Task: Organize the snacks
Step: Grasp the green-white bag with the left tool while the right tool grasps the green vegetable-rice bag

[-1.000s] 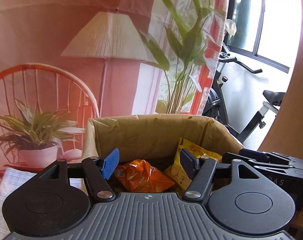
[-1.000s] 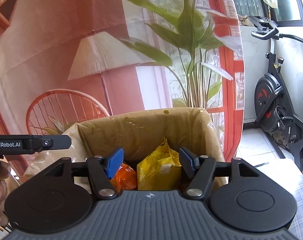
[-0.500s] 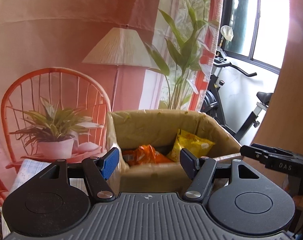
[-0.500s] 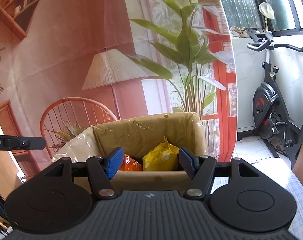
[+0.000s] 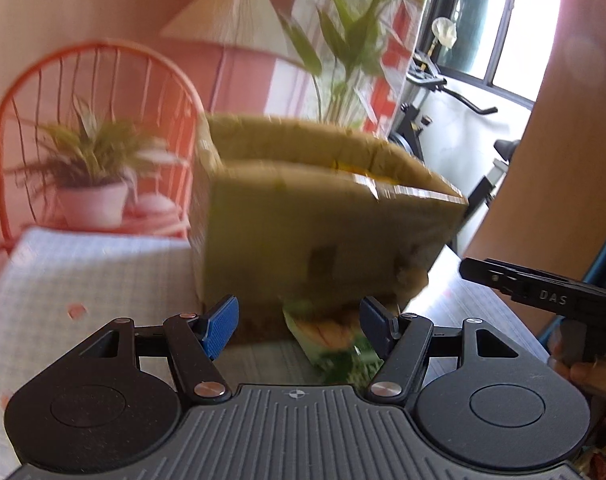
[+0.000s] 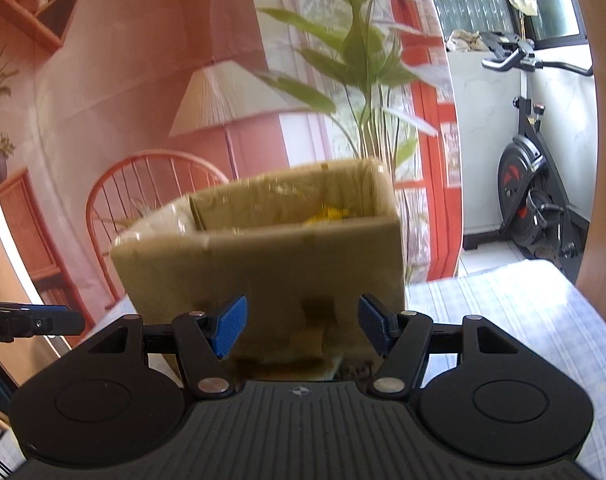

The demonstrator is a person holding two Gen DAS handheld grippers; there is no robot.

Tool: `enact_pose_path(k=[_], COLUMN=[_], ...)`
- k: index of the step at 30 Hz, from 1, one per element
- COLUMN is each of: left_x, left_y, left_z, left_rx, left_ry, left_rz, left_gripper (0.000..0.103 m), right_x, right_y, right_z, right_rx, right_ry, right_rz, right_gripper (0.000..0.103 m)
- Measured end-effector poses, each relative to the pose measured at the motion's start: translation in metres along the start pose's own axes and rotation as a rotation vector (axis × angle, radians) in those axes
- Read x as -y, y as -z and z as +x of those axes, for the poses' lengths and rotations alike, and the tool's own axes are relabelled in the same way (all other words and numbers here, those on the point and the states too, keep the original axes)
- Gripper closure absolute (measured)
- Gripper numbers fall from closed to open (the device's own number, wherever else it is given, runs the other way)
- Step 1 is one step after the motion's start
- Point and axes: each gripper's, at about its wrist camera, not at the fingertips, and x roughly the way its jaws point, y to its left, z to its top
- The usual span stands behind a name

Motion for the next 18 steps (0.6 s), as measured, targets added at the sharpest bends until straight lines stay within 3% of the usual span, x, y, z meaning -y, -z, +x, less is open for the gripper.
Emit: enact_pose_path(k=[9, 18], left_x=[0.004, 0.002], left_y=[0.029, 0.036], left_z=[0.028, 0.056], left_rx=[-0.070, -0.132], left_ry=[0.063, 0.117], left_rz=[-0.029, -0.067], left_gripper=[0.034, 0.034], right_x=[-0.005, -0.016], right_y=[0.037, 0.067], right_z=[0.021, 0.039], right_rx=[-0.125, -0.251], right_ry=[-0.011, -0.066], right_rz=[-0.037, -0.150], right_gripper=[0.038, 0.038])
